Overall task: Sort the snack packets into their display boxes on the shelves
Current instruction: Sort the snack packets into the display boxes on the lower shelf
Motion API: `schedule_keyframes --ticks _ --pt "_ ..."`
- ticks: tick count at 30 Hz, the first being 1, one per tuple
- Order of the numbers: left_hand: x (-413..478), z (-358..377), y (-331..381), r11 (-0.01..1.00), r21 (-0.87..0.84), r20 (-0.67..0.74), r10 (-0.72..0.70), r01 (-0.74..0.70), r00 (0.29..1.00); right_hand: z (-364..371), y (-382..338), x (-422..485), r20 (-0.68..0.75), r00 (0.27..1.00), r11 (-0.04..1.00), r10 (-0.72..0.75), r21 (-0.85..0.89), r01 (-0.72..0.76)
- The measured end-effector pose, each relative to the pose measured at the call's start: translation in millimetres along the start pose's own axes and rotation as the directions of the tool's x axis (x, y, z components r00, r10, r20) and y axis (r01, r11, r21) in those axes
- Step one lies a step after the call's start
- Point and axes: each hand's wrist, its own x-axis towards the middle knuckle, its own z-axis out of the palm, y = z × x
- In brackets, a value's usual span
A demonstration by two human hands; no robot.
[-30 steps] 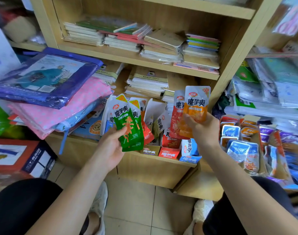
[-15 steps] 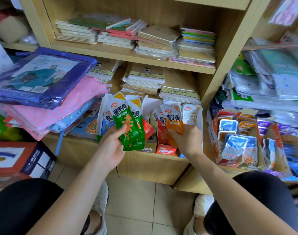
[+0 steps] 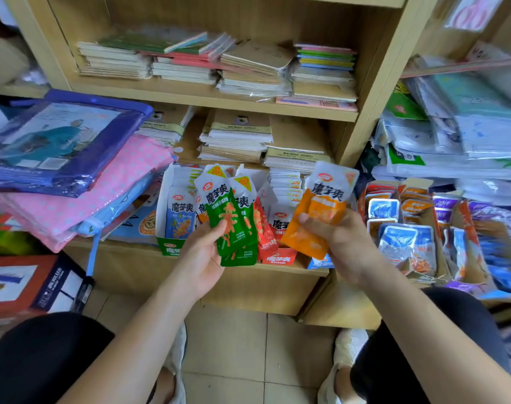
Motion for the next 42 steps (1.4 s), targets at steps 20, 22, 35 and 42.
schedule_keyframes --ticks 20,22,35,42 --pt "17 -10 1 0.977 0.103 -0.236 0.204 -0.184 0.950 -8 36 21 -0.153 0.894 0.668 -0.421 -0.719 0.192" --pt "17 -15 3 0.970 0.122 -0.266 0.236 -0.210 0.935 2 45 25 -0.107 0.920 0.590 -0.378 -0.793 0.150" --pt "9 -48 27 0.919 0.196 -0.452 0.395 -0.343 0.800 -2 15 29 -0.091 0.974 0.705 -0.210 -0.704 0.086" --pt "4 -39 19 0.929 0.214 -0.380 0.365 -0.303 0.850 15 33 39 -0.026 0.974 0.627 -0.225 -0.769 0.125"
